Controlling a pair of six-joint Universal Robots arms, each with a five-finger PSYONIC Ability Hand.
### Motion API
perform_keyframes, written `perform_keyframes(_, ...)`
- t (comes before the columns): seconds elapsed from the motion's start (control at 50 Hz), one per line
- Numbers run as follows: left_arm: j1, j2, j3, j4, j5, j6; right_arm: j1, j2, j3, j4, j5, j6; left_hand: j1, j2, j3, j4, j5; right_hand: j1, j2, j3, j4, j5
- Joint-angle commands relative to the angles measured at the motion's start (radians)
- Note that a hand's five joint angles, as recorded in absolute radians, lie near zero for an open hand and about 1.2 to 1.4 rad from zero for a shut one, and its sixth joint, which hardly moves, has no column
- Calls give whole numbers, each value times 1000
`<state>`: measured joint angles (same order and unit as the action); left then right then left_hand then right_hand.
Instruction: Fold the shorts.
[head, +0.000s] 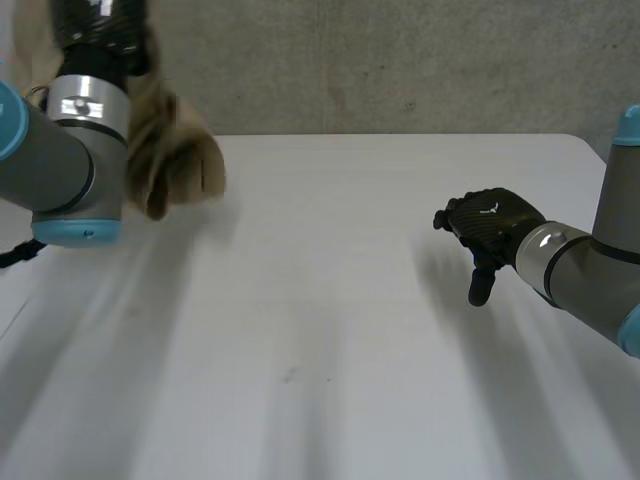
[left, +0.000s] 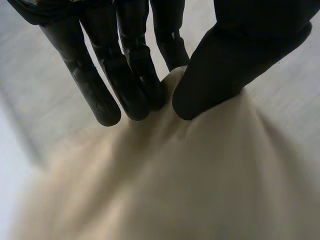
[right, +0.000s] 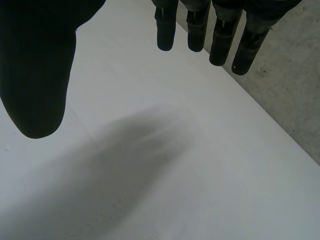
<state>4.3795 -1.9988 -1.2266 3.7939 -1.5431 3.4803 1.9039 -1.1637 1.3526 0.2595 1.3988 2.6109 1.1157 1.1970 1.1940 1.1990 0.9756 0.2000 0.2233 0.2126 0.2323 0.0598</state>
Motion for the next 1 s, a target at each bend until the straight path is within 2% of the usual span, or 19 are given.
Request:
perform_keyframes(0.02,-100,-12,-80,-69,357,-207,-8,-8,-1,-5,0,1,281,199,202,197,246,-25,-49,-38,-58,-60)
perform_keyframes(0.08,-106,-8,-140,-108,455,-227,-8,-11,-3,-5,0,0,281,199,202,197,246,-25,-49,-38,-58,-60)
perform_keyframes(0.2,-115,0,-267,-229,534,-207,-11,-14,-15,-5,2,0,281,199,202,197,246,-25,-49,-38,-58,-60)
perform_keyframes(0.28,-118,28,-369,-350,593,-124,-12,-17,-27,-5,2,1,281,199,202,197,246,-25,-49,-38,-58,-60)
perform_keyframes(0.3,-120,38,-404,-400,624,-72,-12,-21,-29,-5,2,0,281,199,202,197,246,-25,-49,-38,-58,-60)
perform_keyframes(0.32,-120,44,-422,-424,638,-44,-14,-24,-30,-5,2,0,205,124,127,122,171,-25,-49,-38,-58,-60)
perform_keyframes(0.34,-121,51,-438,-448,652,-18,-14,-27,-33,-5,3,1,10,-71,-68,-73,-25,-25,-49,-38,-58,-60)
perform_keyframes(0.36,-124,57,-453,-470,659,11,-16,-31,-36,-5,3,1,-195,-277,-274,-279,-230,-25,-49,-38,-58,-60)
perform_keyframes(0.38,-130,72,-477,-509,664,70,-16,-31,-38,-5,5,1,-538,-619,-616,-621,-572,-25,-49,-38,-58,-60)
perform_keyframes(0.42,-138,92,-493,-542,667,117,-16,-31,-41,-5,5,1,-854,-935,-932,-937,-888,-25,-49,-38,-58,-60)
perform_keyframes(0.44,-141,104,-499,-553,664,137,-14,-33,-41,-5,8,3,-941,-1022,-1019,-1024,-976,-25,-49,-38,-58,-60)
perform_keyframes(0.5,-146,138,-507,-585,663,161,-13,-33,-41,-5,11,8,-935,-1016,-1013,-1018,-969,-25,-49,-38,-58,-60)
perform_keyframes(0.66,-138,274,-524,-596,661,79,-8,-74,-20,1,14,9,-896,-978,-975,-980,-931,-25,-49,-38,-58,-60)
perform_keyframes(0.74,-129,373,-536,-596,615,-4,9,-131,3,6,15,11,-879,-960,-957,-962,-913,-25,-49,-38,-58,-60)
perform_keyframes(0.82,-101,465,-545,-597,485,-92,33,-221,37,9,6,32,-838,-919,-916,-921,-872,20,-4,7,-13,-15)
perform_keyframes(0.84,-83,494,-550,-602,410,-130,43,-237,42,12,6,40,-829,-910,-907,-912,-863,20,-3,7,-12,-14)
perform_keyframes(0.88,-64,523,-556,-605,335,-165,61,-255,49,26,8,55,-832,-913,-910,-915,-866,23,0,10,-9,-11)
perform_keyframes(0.9,-54,544,-565,-612,260,-191,78,-261,59,47,8,67,-835,-916,-913,-918,-869,26,3,13,-6,-9)
perform_keyframes(1.0,-31,569,-622,-677,101,-187,144,-248,108,112,6,78,-858,-939,-936,-941,-893,35,11,22,2,0)
